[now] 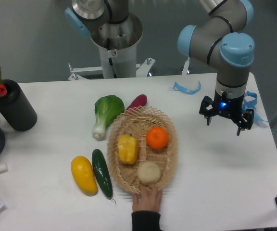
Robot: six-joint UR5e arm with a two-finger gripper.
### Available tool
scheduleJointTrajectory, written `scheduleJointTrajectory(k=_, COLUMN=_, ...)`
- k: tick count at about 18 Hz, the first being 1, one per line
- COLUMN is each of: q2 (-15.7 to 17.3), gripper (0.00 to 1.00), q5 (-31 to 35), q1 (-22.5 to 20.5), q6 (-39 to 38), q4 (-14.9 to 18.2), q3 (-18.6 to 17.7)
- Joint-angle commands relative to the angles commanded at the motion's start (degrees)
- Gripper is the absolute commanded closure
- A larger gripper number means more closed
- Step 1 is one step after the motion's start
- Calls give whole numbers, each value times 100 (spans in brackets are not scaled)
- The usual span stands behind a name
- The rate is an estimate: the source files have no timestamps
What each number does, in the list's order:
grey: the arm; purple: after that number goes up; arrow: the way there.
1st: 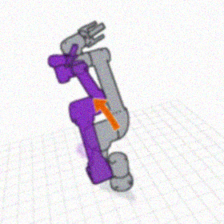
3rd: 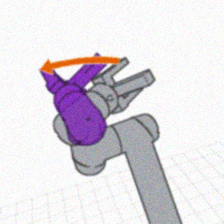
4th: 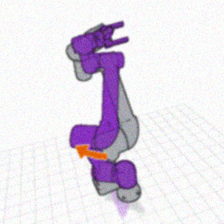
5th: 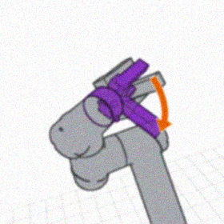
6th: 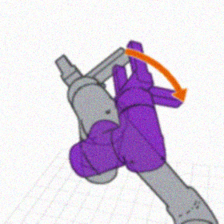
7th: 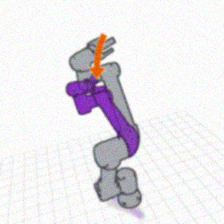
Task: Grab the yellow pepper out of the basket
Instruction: 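Move the open gripper over the basket and lower toward the yellow pepper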
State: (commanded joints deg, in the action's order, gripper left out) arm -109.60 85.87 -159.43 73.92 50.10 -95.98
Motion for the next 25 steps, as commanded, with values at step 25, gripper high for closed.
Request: scheduleJointTrajectory(k=25, q2=809, gripper=0, q5=-61, q1=1106, q6=-1773, q4=79, q3=-1028)
